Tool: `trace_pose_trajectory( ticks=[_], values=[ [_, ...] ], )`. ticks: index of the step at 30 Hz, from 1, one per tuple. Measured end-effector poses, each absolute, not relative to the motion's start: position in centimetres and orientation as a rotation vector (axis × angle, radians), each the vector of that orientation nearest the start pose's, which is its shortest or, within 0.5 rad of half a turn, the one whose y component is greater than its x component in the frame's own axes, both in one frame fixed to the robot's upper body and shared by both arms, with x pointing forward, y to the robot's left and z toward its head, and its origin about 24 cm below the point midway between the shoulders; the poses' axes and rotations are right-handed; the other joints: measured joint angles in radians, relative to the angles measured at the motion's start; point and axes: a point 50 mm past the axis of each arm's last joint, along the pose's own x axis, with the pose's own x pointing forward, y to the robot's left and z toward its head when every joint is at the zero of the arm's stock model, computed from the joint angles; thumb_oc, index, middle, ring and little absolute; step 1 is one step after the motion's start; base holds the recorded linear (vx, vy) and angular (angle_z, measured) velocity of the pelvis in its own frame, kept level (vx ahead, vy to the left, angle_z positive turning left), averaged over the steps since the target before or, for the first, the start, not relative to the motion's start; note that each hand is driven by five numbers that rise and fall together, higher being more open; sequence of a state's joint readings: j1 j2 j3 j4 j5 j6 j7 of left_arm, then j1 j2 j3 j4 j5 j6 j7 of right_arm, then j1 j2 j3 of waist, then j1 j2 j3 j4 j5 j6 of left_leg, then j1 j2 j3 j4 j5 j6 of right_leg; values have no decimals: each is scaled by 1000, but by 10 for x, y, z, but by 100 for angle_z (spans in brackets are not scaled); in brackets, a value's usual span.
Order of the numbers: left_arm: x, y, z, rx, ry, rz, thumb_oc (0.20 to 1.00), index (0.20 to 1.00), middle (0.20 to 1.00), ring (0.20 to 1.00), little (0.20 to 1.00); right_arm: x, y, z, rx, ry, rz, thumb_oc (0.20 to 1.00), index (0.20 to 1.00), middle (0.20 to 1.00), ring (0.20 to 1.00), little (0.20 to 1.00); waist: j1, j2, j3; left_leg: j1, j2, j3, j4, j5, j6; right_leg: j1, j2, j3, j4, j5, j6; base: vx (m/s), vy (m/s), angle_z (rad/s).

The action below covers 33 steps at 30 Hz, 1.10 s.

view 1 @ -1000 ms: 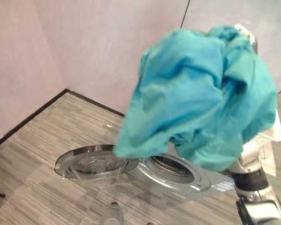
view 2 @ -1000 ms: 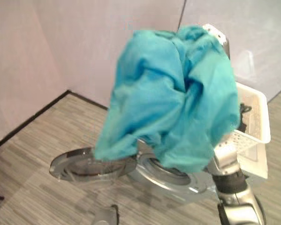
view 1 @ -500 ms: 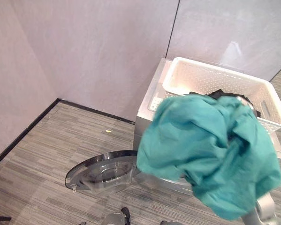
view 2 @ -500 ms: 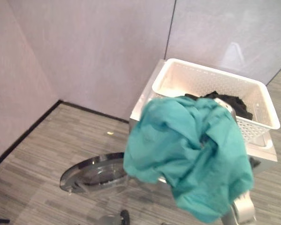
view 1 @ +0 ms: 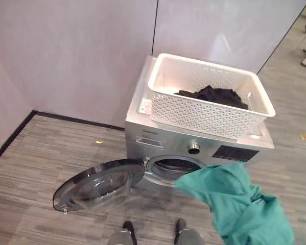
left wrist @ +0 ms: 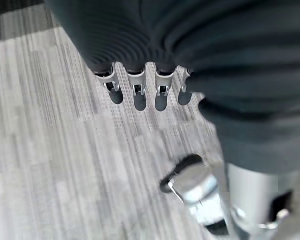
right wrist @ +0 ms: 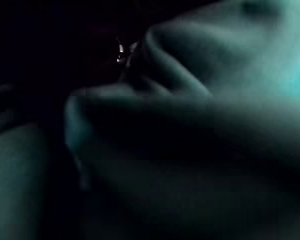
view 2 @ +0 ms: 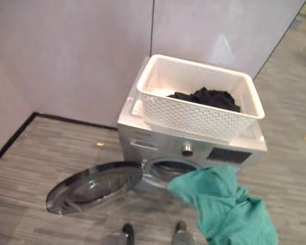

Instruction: Grab the laundry basket,head to the washer,open it,put in the laundry and shut it.

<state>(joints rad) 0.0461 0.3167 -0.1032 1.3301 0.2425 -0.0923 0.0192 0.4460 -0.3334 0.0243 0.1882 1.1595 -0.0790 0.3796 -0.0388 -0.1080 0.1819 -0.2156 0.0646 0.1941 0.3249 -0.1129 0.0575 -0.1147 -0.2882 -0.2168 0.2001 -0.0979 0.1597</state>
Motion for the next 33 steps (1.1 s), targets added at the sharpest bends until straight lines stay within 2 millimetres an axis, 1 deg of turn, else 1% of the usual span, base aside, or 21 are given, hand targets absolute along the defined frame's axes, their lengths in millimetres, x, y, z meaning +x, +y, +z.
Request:
trace_pose_trajectory(
  ticks=[1,2,3,4,5,6,7,8,9,10,11,13,15,17,19,23,26,27,29,32,33],
  values=[
    [69,275,-154,567,1264,-38,1000,1000,1000,1000,1000,118,-229,-65,866,354,-91,200,200,200,200,200,0,-41,22,-29,-2,-32,40,-3,-16,5,7,-2,4,8,27,-57,-121,64],
    [77,278,-152,589,1246,-41,1000,1000,1000,1000,1000,118,-228,-75,879,384,-116,200,200,200,200,200,0,-51,32,-47,7,-54,55,-9,-37,-3,11,-19,17,7,23,-83,-151,70],
    [92,280,-148,611,1206,-42,1000,1000,1000,1000,1000,113,-227,-90,896,456,-182,200,200,200,200,200,13,-51,42,-101,16,-82,196,-41,-43,-24,14,-55,39,25,16,-119,-126,34],
    [93,276,-149,606,1199,-38,1000,1000,1000,1000,1000,112,-229,-91,888,465,-185,200,200,200,200,200,27,-34,52,-121,31,-83,281,-70,-46,-26,27,-70,50,39,13,-109,-98,25],
    [89,269,-152,598,1199,-48,1000,1000,1000,1000,1000,112,-232,-90,860,479,-171,200,200,200,200,200,29,4,56,-118,51,-103,268,-124,-51,-32,55,-91,71,40,15,-107,-54,42],
    [98,268,-150,619,1168,-53,1000,1000,1000,1000,1000,112,-229,-97,840,527,-175,200,200,200,200,200,25,-4,70,-139,38,-136,271,-144,-52,-64,40,-96,118,35,10,-85,-40,61],
    [104,268,-148,616,1149,-45,1000,1000,1000,1000,1000,112,-225,-100,831,557,-171,200,200,200,200,200,25,-21,79,-150,31,-138,265,-141,-56,-81,34,-95,126,36,8,-89,-7,56],
    [101,266,-149,601,1153,-40,1000,1000,1000,1000,1000,122,-215,-101,831,562,-142,200,200,200,200,200,49,-18,90,-190,31,-141,272,-135,-59,-117,32,-96,148,35,-4,-84,23,23],
    [104,268,-148,605,1147,-31,1000,1000,1000,1000,1000,127,-216,-100,820,555,-144,200,200,200,200,200,49,-24,97,-210,32,-151,291,-133,-59,-134,35,-98,164,34,-7,-74,59,14],
    [102,264,-150,598,1154,-38,1000,1000,1000,1000,1000,140,-209,-101,821,554,-133,200,200,200,200,200,61,-8,114,-262,29,-163,323,-133,-58,-172,34,-105,196,26,-11,-9,87,17],
    [105,260,-150,584,1148,-40,1000,1000,1000,1000,1000,150,-207,-101,818,549,-138,200,200,200,200,200,63,-12,127,-280,24,-169,339,-133,-53,-189,24,-111,218,20,-11,22,72,27],
    [114,248,-151,562,1110,-63,1000,1000,1000,1000,1000,173,-196,-99,829,526,-142,200,200,200,200,200,72,18,176,-328,2,-182,389,-144,-35,-233,-6,-115,290,-7,-10,-17,99,37],
    [117,242,-151,529,1092,-41,1000,1000,1000,1000,1000,188,-187,-98,846,520,-164,200,200,200,200,200,85,38,195,-366,-13,-184,434,-160,-15,-273,-29,-108,349,-28,-13,-66,116,22],
    [120,239,-151,539,1075,-45,1000,1000,1000,1000,1000,201,-183,-92,851,487,-165,200,200,200,200,200,85,53,213,-396,-27,-183,461,-169,-3,-307,-45,-93,384,-41,-14,-54,102,9],
    [119,238,-151,544,1077,-47,1000,1000,1000,1000,1000,221,-179,-86,870,450,-216,200,200,200,200,200,79,73,228,-447,-37,-180,504,-182,12,-363,-58,-69,428,-53,-16,-58,113,0],
    [128,229,-149,569,1029,-77,1000,1000,1000,1000,1000,249,-181,-69,907,358,-312,200,200,200,200,200,85,108,253,-514,-39,-156,549,-198,30,-457,-60,-20,478,-70,-24,-37,105,-11],
    [134,223,-148,584,999,-91,1000,1000,1000,1000,1000,272,-182,-50,915,267,-354,200,200,200,200,200,83,136,270,-562,-36,-135,586,-210,39,-527,-59,19,521,-76,-20,1,67,-17],
    [141,220,-146,589,974,-99,1000,1000,1000,1000,1000,283,-182,-38,920,217,-359,200,200,200,200,200,81,153,280,-589,-33,-129,613,-218,44,-557,-58,31,545,-82,-16,17,71,-17],
    [153,213,-141,553,926,-90,1000,1000,1000,1000,1000,295,-185,-20,934,135,-367,200,200,200,200,200,77,184,303,-626,-26,-120,660,-241,45,-610,-60,58,600,-98,-13,31,63,-17],
    [164,208,-137,544,879,-74,1000,1000,1000,1000,1000,307,-187,-3,959,63,-388,200,200,200,200,200,76,198,320,-648,-23,-92,692,-257,57,-664,-61,104,650,-112,-12,37,22,-19],
    [165,208,-136,533,876,-65,1000,1000,1000,1000,1000,306,-188,-5,966,63,-403,200,200,200,200,200,74,198,320,-650,-22,-89,694,-259,57,-669,-61,108,655,-115,-14,32,5,-12]
  ],
)
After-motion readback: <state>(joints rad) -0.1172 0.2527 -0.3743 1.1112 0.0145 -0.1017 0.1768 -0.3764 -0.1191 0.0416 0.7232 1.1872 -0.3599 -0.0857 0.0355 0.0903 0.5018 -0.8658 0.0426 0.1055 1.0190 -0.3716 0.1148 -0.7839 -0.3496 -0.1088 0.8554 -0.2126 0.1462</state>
